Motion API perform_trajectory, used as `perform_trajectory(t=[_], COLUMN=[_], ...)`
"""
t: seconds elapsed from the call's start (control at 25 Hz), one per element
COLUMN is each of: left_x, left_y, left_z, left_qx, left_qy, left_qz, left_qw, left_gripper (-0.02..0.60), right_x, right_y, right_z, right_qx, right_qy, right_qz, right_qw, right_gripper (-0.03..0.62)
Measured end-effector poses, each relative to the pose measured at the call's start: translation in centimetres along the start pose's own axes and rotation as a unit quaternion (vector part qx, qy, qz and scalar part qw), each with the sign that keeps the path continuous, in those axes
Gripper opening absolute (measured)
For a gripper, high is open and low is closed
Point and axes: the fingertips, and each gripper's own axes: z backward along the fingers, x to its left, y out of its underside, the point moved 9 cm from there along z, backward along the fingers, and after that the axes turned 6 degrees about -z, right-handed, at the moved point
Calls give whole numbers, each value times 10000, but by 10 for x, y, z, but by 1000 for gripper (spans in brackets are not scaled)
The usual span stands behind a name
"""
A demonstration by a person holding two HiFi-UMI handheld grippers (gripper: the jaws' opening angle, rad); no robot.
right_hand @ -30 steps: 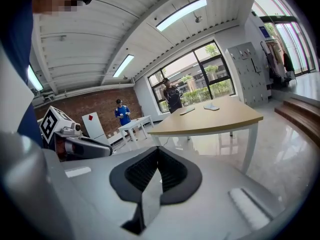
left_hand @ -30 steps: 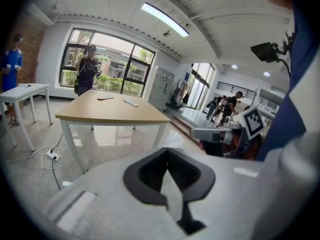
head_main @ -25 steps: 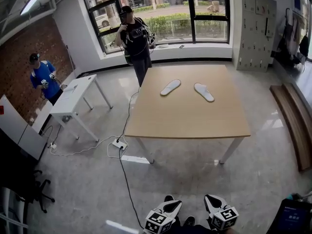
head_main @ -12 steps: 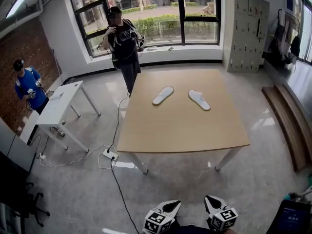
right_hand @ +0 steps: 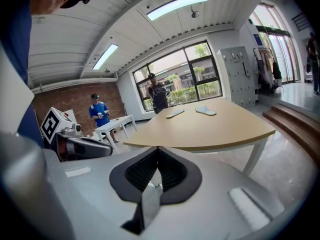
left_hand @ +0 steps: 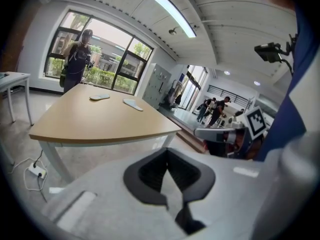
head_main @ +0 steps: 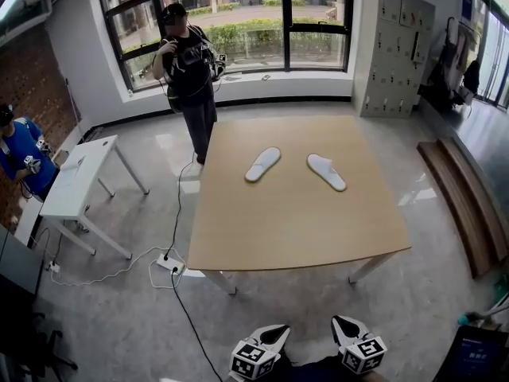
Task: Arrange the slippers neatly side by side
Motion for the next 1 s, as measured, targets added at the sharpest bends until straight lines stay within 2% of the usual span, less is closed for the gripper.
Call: perform_trajectory(t=[0.16, 0.44, 0.8, 1.0], left_x=[17, 37, 69, 85], left_y=[-18, -20, -42, -63], left_z=[-1, -16, -34, -62], left_qx=[-31, 180, 199, 158], left_qy=[135, 270, -31, -169], left_qz=[27, 206, 275, 280], left_qw=[9999, 9993, 9994, 9993], left_gripper=[3, 3, 3, 3], right_x=[7, 4, -14, -35], right_y=[-16, -21, -48, -71], right_z=[-14, -37, -91, -121], right_qx=[-87, 79, 167, 176], right_qy=[103, 145, -197, -422], right_qz=[-23, -111, -58, -27], right_qw=[9999, 9998, 9996, 9990], right_gripper=[8, 8, 8, 8])
